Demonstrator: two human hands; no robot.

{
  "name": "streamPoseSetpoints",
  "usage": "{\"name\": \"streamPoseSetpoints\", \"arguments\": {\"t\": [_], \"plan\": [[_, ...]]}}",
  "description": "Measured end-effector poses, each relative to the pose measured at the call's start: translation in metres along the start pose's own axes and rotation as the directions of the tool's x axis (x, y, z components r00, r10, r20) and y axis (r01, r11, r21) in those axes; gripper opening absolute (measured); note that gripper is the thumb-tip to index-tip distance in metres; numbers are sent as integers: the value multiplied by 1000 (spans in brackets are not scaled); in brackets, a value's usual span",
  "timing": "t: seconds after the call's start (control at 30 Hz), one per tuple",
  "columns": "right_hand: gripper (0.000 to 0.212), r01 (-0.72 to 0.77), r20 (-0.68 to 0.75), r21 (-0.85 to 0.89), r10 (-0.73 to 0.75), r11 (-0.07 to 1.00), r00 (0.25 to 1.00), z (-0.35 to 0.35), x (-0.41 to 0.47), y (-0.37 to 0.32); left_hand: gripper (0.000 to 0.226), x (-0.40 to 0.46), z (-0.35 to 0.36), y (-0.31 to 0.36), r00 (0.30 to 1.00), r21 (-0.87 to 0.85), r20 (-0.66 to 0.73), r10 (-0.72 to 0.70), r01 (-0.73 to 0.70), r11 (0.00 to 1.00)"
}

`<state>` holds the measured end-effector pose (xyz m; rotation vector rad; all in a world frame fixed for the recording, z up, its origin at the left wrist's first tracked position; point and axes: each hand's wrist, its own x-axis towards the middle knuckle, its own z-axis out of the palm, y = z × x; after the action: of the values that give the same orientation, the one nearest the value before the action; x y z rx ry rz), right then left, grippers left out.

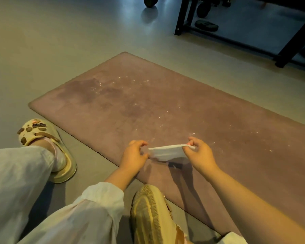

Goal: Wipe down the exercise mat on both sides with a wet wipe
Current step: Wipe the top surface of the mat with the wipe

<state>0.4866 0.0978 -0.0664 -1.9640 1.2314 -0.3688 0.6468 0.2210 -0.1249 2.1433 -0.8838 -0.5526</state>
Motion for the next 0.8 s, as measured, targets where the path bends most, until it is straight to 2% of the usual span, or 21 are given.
{"name": "streamPoseSetpoints", "arguments": {"t": [0.07,0.13,0.2,0.27,0.37,0.43,0.5,0.57,0.6,0.63,0.7,0.77,0.8], "plan": [[27,-4,-39,68,7,998,999,9,5,-2,43,4,-12,-18,996,137,74,39,-49,989],[30,-18,-60,104,25,994,998,16,10,-8,64,9,-28,-37,980,365,192,48,-116,924],[28,-54,-74,143,65,988,995,26,17,-14,96,19,-46,-55,930,588,368,-3,-230,776],[17,-96,-90,157,111,983,990,37,25,-19,112,30,-61,-66,857,693,512,-52,-376,615],[5,-120,-32,104,124,987,992,51,36,-25,103,43,-74,-71,799,730,601,3,-551,403],[4,-91,58,11,91,996,994,61,40,-29,85,50,-73,-68,740,702,669,73,-661,265],[12,-8,153,-117,26,993,988,73,41,-32,61,49,-71,-66,650,632,750,125,-759,155],[29,100,264,-279,-24,955,964,86,37,-36,40,41,-71,-69,610,596,780,140,-792,130],[39,158,313,-357,-42,920,949,91,34,-38,34,36,-71,-73,625,608,768,142,-780,146],[49,218,356,-425,-59,878,933,97,31,-41,31,32,-71,-74,660,636,735,155,-750,180],[67,329,424,-524,-95,786,901,108,25,-47,27,25,-70,-69,767,700,595,240,-641,316],[67,388,426,-587,-137,710,894,119,20,-54,19,20,-72,-53,829,714,410,381,-552,432],[60,396,390,-609,-175,687,904,122,19,-58,23,20,-74,-44,824,702,358,440,-548,455]]}}
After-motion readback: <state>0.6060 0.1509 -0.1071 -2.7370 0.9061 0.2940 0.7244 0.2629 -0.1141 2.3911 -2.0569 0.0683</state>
